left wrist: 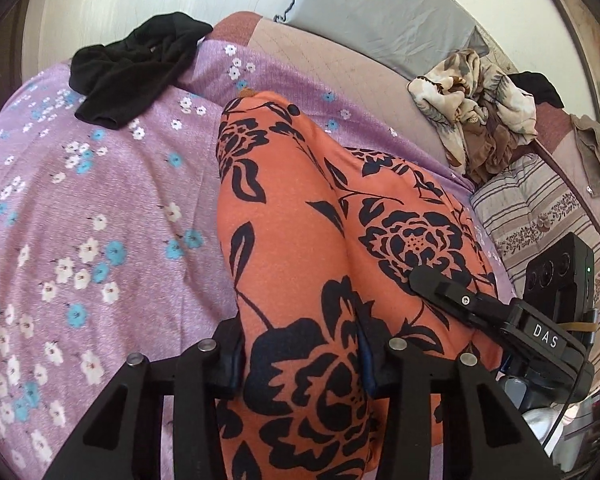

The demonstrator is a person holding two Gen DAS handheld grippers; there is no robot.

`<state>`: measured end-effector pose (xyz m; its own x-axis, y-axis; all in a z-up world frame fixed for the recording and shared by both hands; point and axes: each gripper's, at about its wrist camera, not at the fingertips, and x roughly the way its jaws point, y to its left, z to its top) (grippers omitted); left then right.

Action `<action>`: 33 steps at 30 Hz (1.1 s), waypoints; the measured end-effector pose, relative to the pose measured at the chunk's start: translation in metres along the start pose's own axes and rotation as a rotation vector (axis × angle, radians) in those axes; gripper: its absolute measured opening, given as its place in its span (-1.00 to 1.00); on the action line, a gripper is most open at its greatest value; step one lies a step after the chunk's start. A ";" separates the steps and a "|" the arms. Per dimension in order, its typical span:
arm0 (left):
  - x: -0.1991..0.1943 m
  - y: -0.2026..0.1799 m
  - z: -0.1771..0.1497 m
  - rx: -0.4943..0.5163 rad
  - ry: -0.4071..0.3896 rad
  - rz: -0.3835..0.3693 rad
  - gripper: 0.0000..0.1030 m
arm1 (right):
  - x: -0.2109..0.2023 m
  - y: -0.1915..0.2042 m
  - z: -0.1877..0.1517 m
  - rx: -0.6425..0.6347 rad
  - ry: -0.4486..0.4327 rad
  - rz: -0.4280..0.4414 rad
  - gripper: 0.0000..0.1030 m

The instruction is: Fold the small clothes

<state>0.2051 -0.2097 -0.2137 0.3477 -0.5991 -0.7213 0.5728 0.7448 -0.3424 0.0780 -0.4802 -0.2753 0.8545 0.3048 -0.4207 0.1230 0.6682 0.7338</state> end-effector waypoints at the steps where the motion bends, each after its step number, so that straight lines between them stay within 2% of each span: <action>1: -0.006 0.000 -0.003 0.003 -0.004 0.005 -0.13 | -0.002 0.003 -0.003 -0.005 0.002 0.003 -0.01; 4: -0.015 -0.001 -0.011 -0.006 -0.013 0.006 -0.13 | -0.010 0.011 -0.015 -0.018 0.002 0.009 -0.01; 10: -0.035 -0.003 -0.034 0.001 -0.001 0.032 -0.13 | -0.022 0.013 -0.042 0.036 0.002 0.027 -0.01; 19: -0.046 0.003 -0.082 0.001 0.077 0.048 -0.13 | -0.036 0.004 -0.095 0.102 0.051 0.011 -0.01; 23: -0.042 0.005 -0.100 0.020 0.120 0.076 -0.13 | -0.034 -0.001 -0.119 0.118 0.070 -0.026 -0.01; 27: -0.041 0.004 -0.107 0.043 0.100 0.093 -0.12 | -0.032 -0.009 -0.123 0.139 0.065 -0.020 -0.01; 33: -0.040 0.010 -0.112 0.000 0.087 0.093 0.00 | -0.026 -0.026 -0.123 0.180 0.081 0.000 -0.01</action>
<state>0.1137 -0.1449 -0.2557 0.3335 -0.4997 -0.7994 0.5409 0.7960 -0.2719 -0.0099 -0.4217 -0.3488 0.8122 0.3633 -0.4565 0.2170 0.5383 0.8143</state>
